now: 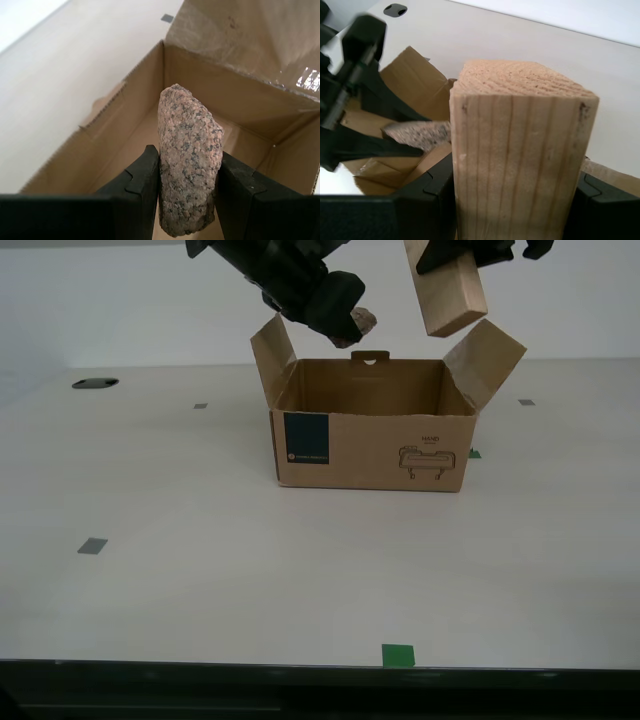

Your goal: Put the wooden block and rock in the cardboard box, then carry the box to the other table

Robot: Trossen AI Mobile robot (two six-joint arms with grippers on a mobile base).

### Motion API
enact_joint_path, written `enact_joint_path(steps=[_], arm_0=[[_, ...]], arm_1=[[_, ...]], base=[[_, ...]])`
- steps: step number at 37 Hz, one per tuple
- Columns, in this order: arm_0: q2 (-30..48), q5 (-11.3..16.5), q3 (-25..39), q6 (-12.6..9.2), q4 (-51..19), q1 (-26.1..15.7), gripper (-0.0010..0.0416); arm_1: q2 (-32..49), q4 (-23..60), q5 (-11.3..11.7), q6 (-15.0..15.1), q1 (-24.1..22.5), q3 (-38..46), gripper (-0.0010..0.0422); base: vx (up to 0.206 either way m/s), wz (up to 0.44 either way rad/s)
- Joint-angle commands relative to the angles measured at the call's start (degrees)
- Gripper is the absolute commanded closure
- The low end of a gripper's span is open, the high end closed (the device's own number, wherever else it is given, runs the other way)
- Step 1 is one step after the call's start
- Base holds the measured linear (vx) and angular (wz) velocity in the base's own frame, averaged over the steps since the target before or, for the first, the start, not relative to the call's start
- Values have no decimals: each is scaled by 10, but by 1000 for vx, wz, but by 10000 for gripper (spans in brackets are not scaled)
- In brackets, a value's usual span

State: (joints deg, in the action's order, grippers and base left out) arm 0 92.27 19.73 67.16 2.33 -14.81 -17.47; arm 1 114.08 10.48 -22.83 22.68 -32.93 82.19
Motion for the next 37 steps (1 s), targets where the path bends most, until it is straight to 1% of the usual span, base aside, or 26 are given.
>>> enact_joint_path(steps=[1,4,6,8,12,19,37], arm_0=[[0,4,-37,-4,58,-3,406],[0,4,-65,-5,101,-6,406],[0,4,-80,-9,125,-7,406],[0,4,-91,-9,142,-7,406],[0,4,-109,-12,163,-8,406],[0,4,-127,-12,174,-9,406],[0,4,-116,-13,174,-10,406]], arm_1=[[-3,-12,-5,5,-1,1,413],[0,-16,-5,4,-1,1,413],[0,-16,-10,4,-1,0,413],[0,-22,-20,4,-2,-7,413],[-1,-40,-21,4,-2,-25,413],[0,-52,-21,4,-2,-33,412],[-1,-55,-21,2,-2,-33,412]], base=[[0,0],[0,0],[0,0],[0,0],[0,0],[0,0],[0,0]])
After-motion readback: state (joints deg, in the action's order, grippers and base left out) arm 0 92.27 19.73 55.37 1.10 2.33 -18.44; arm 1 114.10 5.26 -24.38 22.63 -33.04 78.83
